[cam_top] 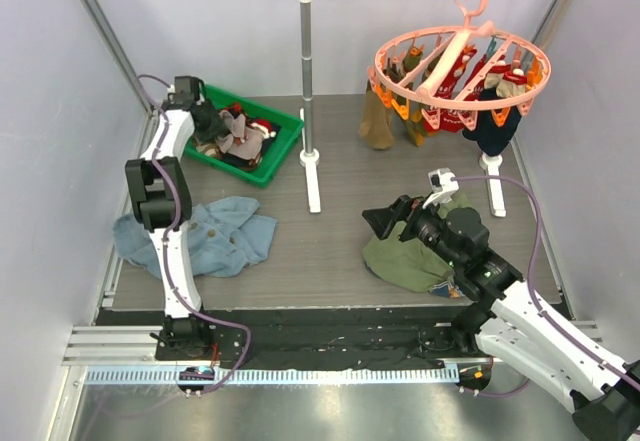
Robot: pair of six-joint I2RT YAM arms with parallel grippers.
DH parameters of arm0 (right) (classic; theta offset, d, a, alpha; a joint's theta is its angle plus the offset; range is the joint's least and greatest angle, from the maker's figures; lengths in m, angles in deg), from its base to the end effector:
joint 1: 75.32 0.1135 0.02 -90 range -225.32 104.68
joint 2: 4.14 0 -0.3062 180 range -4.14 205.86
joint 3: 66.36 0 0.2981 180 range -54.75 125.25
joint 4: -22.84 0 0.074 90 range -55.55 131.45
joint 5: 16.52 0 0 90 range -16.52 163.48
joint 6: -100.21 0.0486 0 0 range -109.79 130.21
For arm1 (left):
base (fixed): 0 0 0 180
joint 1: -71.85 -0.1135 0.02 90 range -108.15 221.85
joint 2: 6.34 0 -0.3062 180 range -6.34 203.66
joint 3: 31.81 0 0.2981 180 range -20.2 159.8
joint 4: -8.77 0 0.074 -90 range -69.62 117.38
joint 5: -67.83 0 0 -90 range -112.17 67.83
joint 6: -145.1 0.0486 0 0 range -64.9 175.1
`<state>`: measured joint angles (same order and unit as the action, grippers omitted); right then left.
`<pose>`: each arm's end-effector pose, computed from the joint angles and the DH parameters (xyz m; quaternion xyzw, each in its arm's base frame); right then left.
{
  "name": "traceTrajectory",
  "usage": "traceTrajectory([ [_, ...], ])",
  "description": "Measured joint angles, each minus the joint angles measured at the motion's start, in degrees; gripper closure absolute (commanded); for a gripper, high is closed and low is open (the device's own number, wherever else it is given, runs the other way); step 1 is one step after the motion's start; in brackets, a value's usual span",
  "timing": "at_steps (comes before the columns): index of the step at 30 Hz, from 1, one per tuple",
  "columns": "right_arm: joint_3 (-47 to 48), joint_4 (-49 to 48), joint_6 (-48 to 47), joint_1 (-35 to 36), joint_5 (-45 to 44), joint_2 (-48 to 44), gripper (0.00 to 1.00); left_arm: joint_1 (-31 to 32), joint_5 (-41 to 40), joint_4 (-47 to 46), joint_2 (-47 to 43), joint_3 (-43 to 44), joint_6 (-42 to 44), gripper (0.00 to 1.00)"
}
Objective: Remove the socks clipped to the hanger
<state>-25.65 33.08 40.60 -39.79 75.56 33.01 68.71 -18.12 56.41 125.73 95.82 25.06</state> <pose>0.1578 0.1149 0.3027 -0.0455 0.7457 0.3730 0.5503 0.5969 0.0293 0.2211 -0.2589 0.9091 -0.1080 0.3080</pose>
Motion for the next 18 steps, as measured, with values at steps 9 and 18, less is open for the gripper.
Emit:
traceTrajectory([
  [9,3.8,7.5,0.0,0.0,-5.9,3.1,0.0,-0.7,-1.7,3.6,-8.9,1.0,-0.1,0.0],
  [18,10.9,16.0,2.0,0.0,-15.1,5.7,0.0,0.7,5.8,-1.6,-33.7,-11.4,-0.8,0.0],
])
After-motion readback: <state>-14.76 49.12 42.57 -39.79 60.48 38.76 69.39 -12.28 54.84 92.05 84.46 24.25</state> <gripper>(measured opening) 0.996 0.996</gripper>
